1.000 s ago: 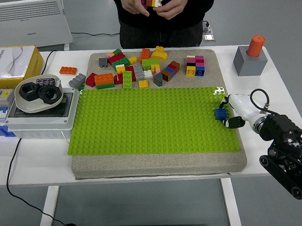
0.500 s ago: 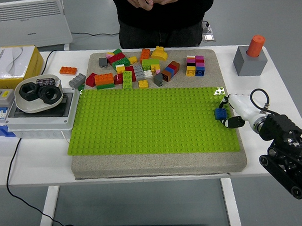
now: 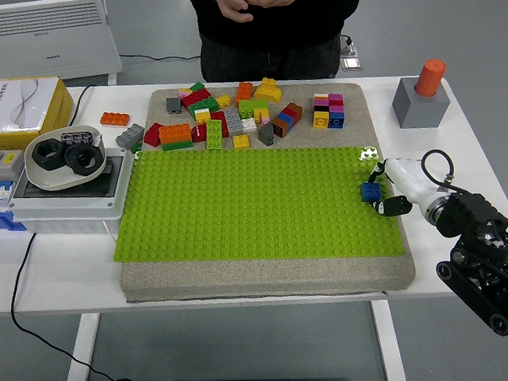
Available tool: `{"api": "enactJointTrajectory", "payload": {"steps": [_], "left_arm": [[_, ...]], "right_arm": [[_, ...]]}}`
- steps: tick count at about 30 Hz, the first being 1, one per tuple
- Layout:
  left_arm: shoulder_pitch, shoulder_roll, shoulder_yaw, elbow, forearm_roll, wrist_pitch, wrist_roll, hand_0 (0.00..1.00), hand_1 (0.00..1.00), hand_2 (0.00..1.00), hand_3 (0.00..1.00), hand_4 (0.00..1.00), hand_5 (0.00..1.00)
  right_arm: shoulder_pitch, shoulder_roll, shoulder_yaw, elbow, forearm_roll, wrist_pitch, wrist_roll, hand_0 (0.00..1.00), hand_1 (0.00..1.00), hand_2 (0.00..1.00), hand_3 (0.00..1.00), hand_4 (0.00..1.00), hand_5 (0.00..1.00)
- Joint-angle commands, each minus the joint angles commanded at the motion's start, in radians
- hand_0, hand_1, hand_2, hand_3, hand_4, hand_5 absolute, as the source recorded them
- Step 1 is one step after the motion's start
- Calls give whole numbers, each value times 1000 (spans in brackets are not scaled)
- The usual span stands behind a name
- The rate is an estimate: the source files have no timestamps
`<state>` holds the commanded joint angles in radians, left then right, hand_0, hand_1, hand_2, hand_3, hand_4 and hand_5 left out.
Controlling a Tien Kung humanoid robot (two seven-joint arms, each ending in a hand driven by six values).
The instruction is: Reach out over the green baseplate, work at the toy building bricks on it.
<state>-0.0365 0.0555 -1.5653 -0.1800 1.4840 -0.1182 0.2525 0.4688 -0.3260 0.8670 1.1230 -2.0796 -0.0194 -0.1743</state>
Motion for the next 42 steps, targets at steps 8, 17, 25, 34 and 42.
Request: {"api": "enactJointTrajectory", "payload": {"steps": [8,17,25,34,42], "left_arm": [[0,0,-1,0,1,0,-1,791,717,722,810,718,841],[0,0,-1,0,1,0,-2,791,717,722,810,719,841],[0,1,-3,0,2,-1,-3,791,717,721,810,721,841],[1,2,-2,0,6,-2,-4,791,717,721,810,721,840],[2,1,1,0,8,-2,-4,791,717,721,809,722,842]], "right_arm": [[0,-2,1,2,6,-4,3,770,699,730,469,657,213],[-4,-9,-3,32,29,-2,2,771,699,729,471,652,215],[5,0,-39,99,67,-4,1,768,698,729,475,649,214],[44,46,-85,78,82,-12,4,768,698,728,484,635,206],[68,110,-88,11,87,-21,9,769,698,728,495,623,202]]}}
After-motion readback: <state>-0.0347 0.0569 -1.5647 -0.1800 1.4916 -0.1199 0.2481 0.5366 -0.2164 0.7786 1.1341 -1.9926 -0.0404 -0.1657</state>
